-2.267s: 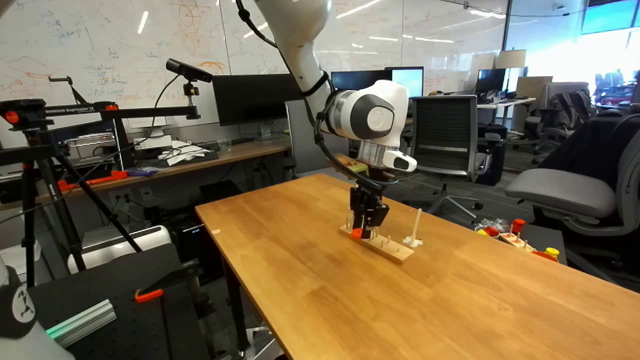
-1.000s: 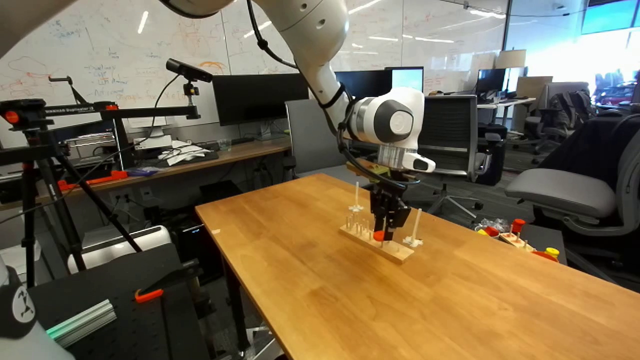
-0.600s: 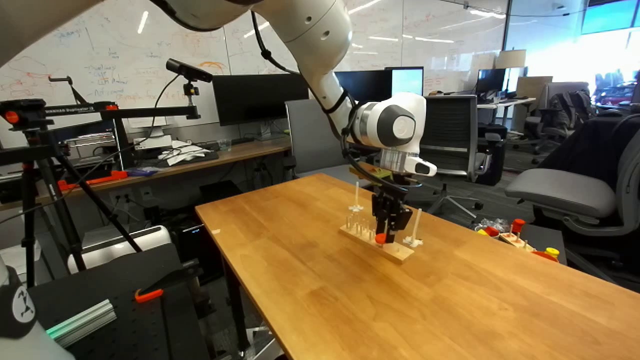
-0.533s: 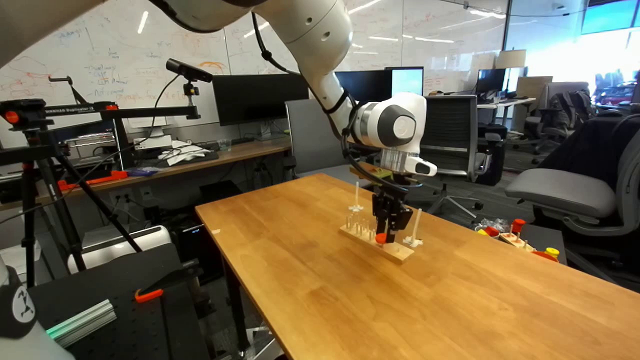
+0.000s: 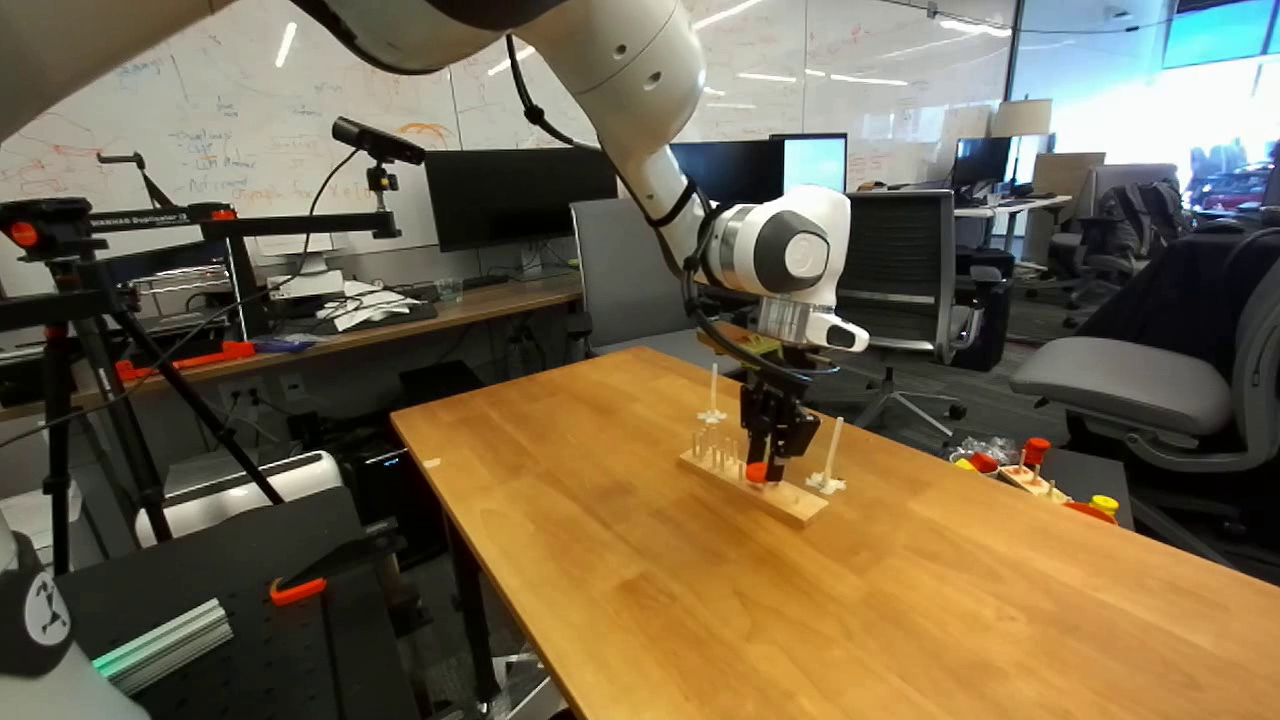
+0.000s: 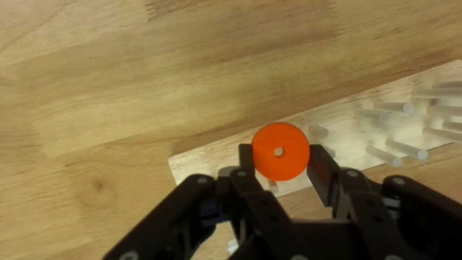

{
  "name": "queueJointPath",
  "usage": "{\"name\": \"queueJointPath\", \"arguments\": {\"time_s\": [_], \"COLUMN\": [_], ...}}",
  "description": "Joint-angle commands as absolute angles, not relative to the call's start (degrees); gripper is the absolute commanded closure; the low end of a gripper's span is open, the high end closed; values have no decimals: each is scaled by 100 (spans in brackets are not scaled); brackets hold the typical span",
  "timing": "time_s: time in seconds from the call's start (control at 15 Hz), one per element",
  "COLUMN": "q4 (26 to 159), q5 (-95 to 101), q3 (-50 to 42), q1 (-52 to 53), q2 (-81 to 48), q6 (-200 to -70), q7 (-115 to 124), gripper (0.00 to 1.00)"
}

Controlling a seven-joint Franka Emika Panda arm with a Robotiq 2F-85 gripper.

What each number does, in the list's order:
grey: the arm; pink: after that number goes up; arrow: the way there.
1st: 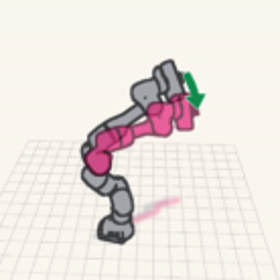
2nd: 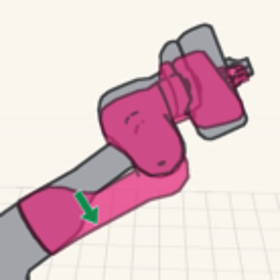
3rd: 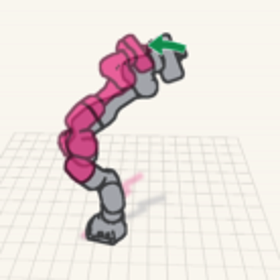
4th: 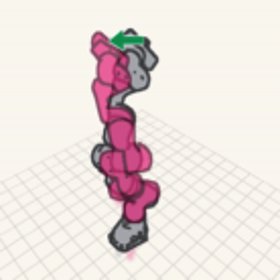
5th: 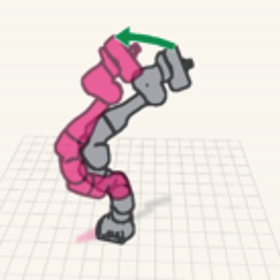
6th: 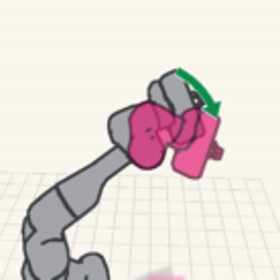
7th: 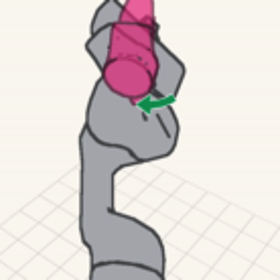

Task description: Place the orange disk on the wooden base

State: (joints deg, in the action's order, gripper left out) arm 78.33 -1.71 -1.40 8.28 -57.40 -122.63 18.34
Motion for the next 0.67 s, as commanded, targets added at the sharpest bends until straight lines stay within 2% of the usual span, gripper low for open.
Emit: {"name": "queueJointPath", "arguments": {"time_s": [0.0, 0.6], "q4": [7660, 7791], "q5": [-321, -388], "q3": [-8, -106], "q1": [754, 643], "q2": [-5902, -5782], "q6": [-12125, -12061], "q7": [1763, 1824], "gripper": [82, 82]}}
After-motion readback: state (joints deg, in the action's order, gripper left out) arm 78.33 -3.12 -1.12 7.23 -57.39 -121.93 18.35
